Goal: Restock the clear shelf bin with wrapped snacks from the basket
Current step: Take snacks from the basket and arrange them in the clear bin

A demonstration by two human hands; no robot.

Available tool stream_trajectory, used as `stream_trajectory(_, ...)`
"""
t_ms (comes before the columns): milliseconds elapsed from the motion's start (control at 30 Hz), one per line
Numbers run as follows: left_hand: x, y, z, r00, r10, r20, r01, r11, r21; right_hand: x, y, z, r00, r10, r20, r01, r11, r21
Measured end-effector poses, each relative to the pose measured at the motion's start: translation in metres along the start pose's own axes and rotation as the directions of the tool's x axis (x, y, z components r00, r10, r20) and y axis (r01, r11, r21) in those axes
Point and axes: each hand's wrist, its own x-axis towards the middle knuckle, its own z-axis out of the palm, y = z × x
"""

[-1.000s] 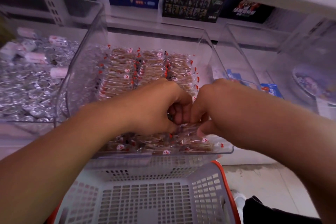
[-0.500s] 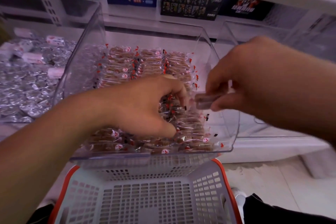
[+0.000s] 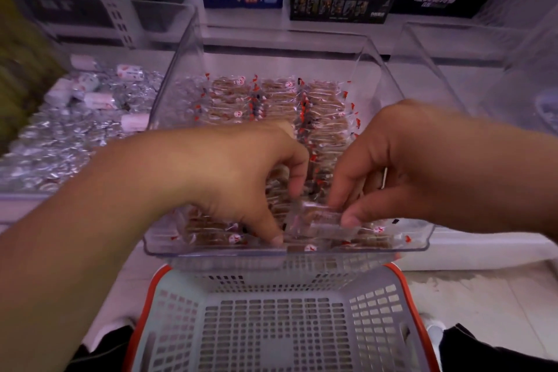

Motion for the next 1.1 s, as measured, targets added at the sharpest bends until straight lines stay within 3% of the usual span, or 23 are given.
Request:
stream_trajectory(133, 0.001, -0.007, 0.005, 0.999, -0.022, 0.026, 0.022, 1.000, 0.006, -0.002, 0.004, -0.007, 0.999, 0.028, -0.022, -0.027, 0.999, 0.047)
stream_trajectory(233, -0.001, -0.011, 0.005, 1.000, 0.008, 0.015, -0.008, 1.000, -0.008, -0.004, 0.006, -0.011, 0.998, 0.043, -0.049, -0.033, 0.983, 0.182)
stream_trajectory(333, -0.002, -0.013, 0.005, 1.000, 0.030, 0.000, -0.030, 0.999, -0.026, 0.000, 0.001, -0.001, 1.000, 0.011, 0.019, -0.015, 0.973, 0.230)
stream_trajectory(567, -0.001, -0.015, 0.005, 0.999, 0.041, -0.005, -0.041, 0.997, -0.067, 0.009, -0.006, 0.013, 1.000, -0.026, 0.017, 0.024, 0.996, 0.088)
stream_trajectory(700, 0.000, -0.018, 0.008, 0.999, 0.037, -0.037, -0.040, 0.997, -0.064, 0.010, -0.006, 0.014, 0.999, 0.034, 0.015, -0.034, 0.999, 0.029)
stream_trajectory(967, 0.004, -0.022, 0.010, 0.995, 0.086, -0.044, -0.088, 0.994, -0.059, 0.020, -0.013, 0.028, 0.992, -0.038, 0.117, 0.034, 0.999, 0.034)
stream_trajectory(1100, 0.004, -0.021, 0.008, 0.994, 0.097, -0.048, -0.100, 0.993, -0.063, 0.029, -0.012, 0.035, 0.995, 0.018, 0.097, -0.021, 0.999, 0.040)
